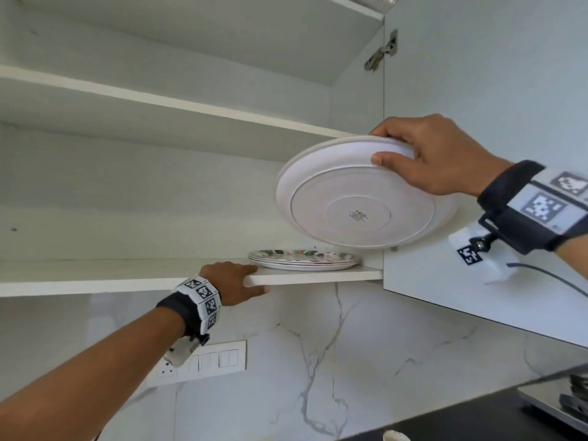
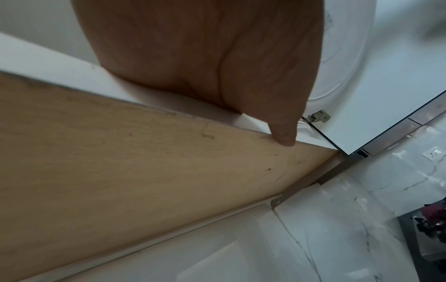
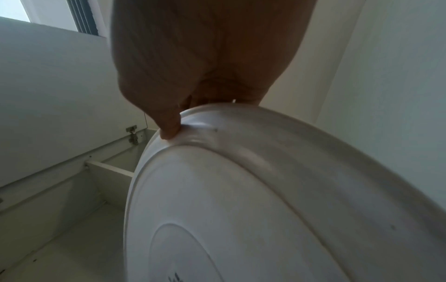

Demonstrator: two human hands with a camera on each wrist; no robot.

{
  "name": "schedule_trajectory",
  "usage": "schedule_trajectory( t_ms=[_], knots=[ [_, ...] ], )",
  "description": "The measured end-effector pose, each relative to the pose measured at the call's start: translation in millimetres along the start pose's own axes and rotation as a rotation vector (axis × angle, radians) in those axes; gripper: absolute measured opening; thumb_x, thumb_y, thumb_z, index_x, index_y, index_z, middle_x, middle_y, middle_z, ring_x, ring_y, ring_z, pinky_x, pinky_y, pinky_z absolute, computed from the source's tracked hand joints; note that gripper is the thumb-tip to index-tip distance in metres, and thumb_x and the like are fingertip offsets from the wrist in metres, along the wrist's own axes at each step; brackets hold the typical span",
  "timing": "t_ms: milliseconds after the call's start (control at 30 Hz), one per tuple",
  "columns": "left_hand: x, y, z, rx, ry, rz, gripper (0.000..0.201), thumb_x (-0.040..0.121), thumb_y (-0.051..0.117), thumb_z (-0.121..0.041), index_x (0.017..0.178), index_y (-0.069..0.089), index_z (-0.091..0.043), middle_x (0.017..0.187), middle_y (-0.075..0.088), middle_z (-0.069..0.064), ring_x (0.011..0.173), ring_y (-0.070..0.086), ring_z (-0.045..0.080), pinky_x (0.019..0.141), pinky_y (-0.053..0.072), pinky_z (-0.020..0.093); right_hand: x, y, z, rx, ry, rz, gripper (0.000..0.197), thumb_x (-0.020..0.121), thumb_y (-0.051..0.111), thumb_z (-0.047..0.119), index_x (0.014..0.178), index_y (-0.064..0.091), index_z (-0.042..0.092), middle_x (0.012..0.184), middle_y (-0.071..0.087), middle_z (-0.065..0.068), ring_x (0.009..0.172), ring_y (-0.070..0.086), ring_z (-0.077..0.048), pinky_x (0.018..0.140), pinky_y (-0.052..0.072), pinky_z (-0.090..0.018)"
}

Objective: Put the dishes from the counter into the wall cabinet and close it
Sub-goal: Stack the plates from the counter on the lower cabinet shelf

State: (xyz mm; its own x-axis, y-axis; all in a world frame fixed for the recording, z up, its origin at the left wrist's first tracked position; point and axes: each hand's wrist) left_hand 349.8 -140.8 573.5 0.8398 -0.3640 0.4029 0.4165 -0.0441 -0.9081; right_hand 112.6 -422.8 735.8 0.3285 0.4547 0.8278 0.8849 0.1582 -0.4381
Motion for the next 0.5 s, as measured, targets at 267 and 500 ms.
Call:
schedule_trajectory(
  t_ms=[267,500],
  knots=[
    [0,5,-2,-0.018,-0.009,-0.09,0.077,0.084,0.01,-0.082,0.145,0.037,-0.043,0.139,0.056,-0.006,0.124,0.054,0.024,0.098,0.042,0.041,14,89,-14,-0.102,0.009,0.137,0.041,0.089,0.04,0.049,0.114,0.061,0.024,0.09,0.069,-0.003,0.074,0.06,-0.026,0.066,0.047,-0.036],
    [-2,8,-1,0.01,-0.013,-0.11,0.075,0.086,0.011,-0.081,0.144,0.038,-0.043,0.137,0.057,-0.005,0.122,0.055,0.025,0.096,0.042,0.043,4,160,-8,-0.104,0.021,0.191,0.04,0.091,0.036,0.049,0.114,0.062,0.029,0.085,0.07,0.001,0.07,0.062,-0.025,0.062,0.052,-0.037]
  ],
)
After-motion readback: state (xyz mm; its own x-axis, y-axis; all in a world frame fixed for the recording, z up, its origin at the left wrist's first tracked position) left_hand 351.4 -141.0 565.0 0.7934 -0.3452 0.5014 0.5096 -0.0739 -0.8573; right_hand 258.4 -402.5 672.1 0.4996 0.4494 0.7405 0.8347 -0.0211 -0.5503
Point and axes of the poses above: each hand's wrist, its own x-axis towards the middle knuckle, its own y-axis out of the palm, z = x × y
